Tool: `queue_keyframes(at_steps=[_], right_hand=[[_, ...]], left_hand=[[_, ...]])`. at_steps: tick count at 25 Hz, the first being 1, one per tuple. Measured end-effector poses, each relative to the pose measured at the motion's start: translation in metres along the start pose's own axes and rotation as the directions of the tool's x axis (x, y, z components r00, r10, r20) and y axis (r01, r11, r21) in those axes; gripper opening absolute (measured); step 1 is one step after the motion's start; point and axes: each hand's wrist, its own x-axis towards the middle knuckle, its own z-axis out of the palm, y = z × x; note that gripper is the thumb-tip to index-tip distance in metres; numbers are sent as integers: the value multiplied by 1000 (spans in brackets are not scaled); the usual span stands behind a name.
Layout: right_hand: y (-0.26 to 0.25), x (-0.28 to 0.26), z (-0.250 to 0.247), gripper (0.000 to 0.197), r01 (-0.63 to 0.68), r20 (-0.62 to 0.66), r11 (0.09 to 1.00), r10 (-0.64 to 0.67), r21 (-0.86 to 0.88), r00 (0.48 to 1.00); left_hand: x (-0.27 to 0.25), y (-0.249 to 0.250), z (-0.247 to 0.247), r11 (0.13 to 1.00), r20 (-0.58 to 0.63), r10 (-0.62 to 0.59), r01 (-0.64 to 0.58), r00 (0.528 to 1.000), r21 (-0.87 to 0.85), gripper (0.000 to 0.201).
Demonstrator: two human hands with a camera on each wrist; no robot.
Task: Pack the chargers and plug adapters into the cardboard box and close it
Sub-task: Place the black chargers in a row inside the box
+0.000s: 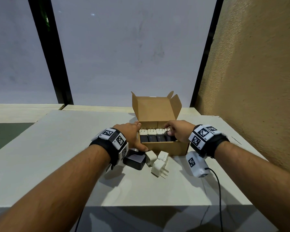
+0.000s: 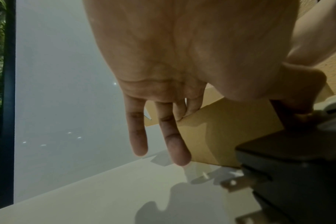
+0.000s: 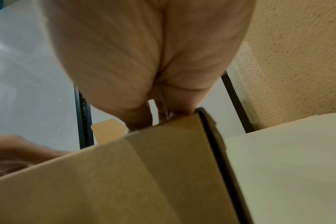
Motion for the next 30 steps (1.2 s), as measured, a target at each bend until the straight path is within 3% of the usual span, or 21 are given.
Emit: queue_keyframes(at_steps=[6,12,17,30], right_hand=[[6,0,-2,50,-50,-24,998,51,31,998],[1,-1,-3,33,-38,-27,999,37,-8,999],[-2,1,-2,33,-70,-35,998,70,-1,997],[-5,6,3,35,-11,55,983,22,-182,998]], left_hand=[[-2,1,-1,1000,3,-8,8,1000,19,110],[-2,1,-2,1000,-1,-7,7,1000,16,109],[-1,1,-1,1000,0,-14,14,1000,28,110],[0,2,-2,1000,6,-16,16,1000,23,112]])
